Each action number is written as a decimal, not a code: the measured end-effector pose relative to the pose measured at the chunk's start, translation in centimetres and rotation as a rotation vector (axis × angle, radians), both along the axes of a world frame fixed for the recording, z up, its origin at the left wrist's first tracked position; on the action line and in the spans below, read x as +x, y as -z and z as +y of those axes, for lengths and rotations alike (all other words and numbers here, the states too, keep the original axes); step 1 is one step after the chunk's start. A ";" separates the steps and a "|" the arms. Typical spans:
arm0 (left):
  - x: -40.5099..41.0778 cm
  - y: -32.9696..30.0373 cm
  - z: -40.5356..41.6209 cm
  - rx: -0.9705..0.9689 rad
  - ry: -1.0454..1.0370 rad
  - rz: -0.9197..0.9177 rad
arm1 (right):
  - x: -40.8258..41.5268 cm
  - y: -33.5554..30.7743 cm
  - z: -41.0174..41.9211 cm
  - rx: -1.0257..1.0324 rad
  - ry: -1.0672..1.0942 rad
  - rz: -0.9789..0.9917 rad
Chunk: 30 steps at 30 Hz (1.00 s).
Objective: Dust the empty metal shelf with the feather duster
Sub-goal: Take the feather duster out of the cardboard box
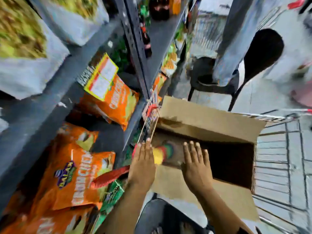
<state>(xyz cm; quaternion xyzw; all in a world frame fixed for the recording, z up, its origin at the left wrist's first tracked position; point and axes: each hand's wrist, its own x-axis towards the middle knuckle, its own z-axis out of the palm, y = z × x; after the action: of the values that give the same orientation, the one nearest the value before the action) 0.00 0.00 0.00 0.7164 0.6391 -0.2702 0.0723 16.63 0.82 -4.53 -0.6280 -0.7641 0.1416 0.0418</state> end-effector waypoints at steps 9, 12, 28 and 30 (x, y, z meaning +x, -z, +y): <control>-1.7 5.2 0.8 -0.041 -0.091 0.102 | -2.7 10.6 -2.3 -0.192 0.062 0.053; -2.1 6.0 0.9 0.024 -0.098 0.074 | -3.0 11.5 -2.5 -0.133 0.088 0.091; -3.0 5.9 -2.5 0.129 -0.398 -0.150 | -3.3 11.8 -2.5 -0.077 0.101 0.077; -2.7 4.6 -3.1 0.139 -0.402 -0.148 | -3.1 11.3 -2.4 -0.089 0.107 0.071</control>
<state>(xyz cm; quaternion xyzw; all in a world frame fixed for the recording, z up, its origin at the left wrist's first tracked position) -2.73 -3.07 -4.58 0.5959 0.7790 -0.1523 0.1220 13.57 -1.57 -15.85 -0.6637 -0.7205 0.1951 0.0487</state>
